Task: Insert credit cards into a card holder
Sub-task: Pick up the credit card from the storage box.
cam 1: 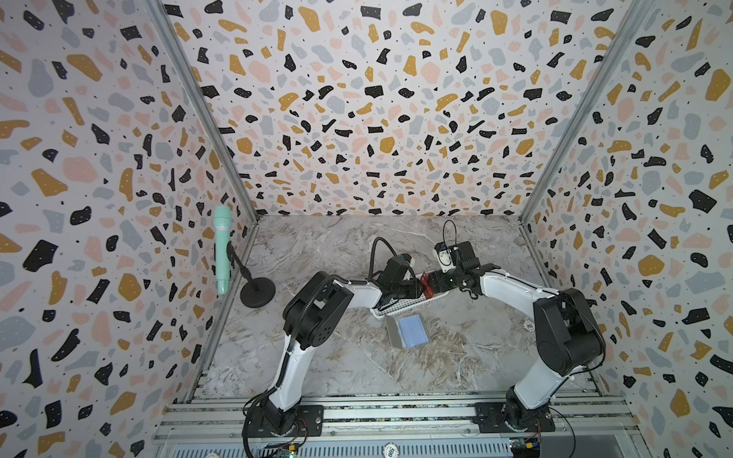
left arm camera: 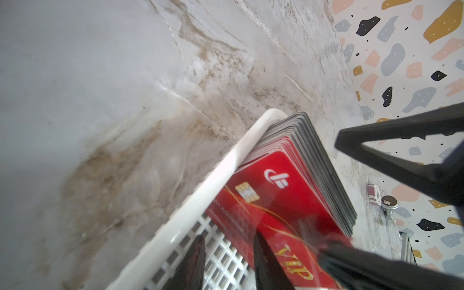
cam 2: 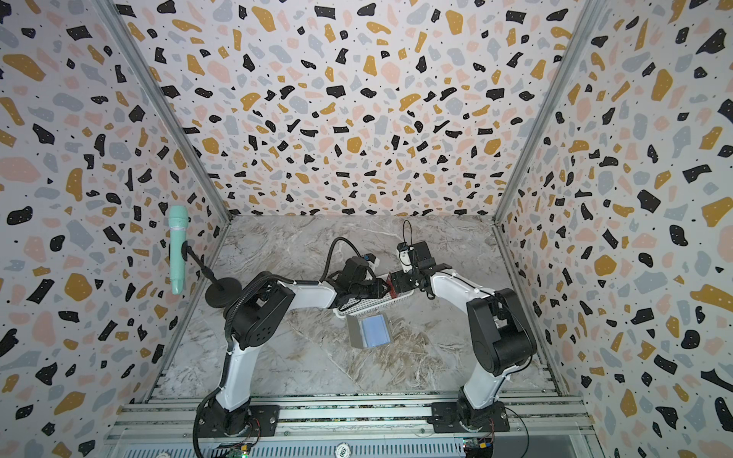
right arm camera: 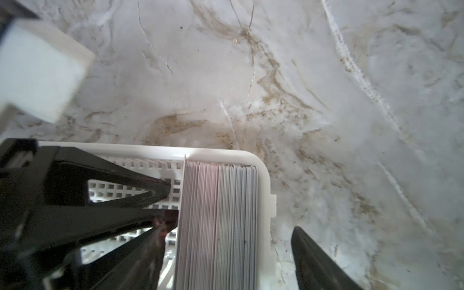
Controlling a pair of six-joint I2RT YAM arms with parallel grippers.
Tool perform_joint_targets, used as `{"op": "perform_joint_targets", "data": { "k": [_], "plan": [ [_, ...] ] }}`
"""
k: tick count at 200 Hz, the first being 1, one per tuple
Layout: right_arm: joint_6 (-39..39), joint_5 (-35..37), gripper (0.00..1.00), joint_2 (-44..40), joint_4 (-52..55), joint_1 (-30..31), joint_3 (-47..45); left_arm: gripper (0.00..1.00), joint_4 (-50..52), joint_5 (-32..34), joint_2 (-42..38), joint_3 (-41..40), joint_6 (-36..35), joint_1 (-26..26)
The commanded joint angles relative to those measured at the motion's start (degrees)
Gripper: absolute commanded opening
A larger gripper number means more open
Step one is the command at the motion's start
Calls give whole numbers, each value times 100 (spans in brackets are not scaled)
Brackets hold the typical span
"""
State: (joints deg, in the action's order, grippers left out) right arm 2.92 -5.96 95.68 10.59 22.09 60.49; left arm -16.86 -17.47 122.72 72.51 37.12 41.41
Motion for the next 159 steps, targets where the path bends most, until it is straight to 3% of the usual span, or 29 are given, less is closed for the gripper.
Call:
{"op": "perform_joint_targets", "data": {
  "k": [1,87,159],
  "plan": [
    [-12,158,75,-340,277,24,16,35,53,-6,200,93,2,51],
    [32,-199,38,-499,263,361,-147,34,22,7,180,68,-1,49],
    [17,34,27,-305,275,429,-195,34,0,8,151,31,-10,49]
  ]
}}
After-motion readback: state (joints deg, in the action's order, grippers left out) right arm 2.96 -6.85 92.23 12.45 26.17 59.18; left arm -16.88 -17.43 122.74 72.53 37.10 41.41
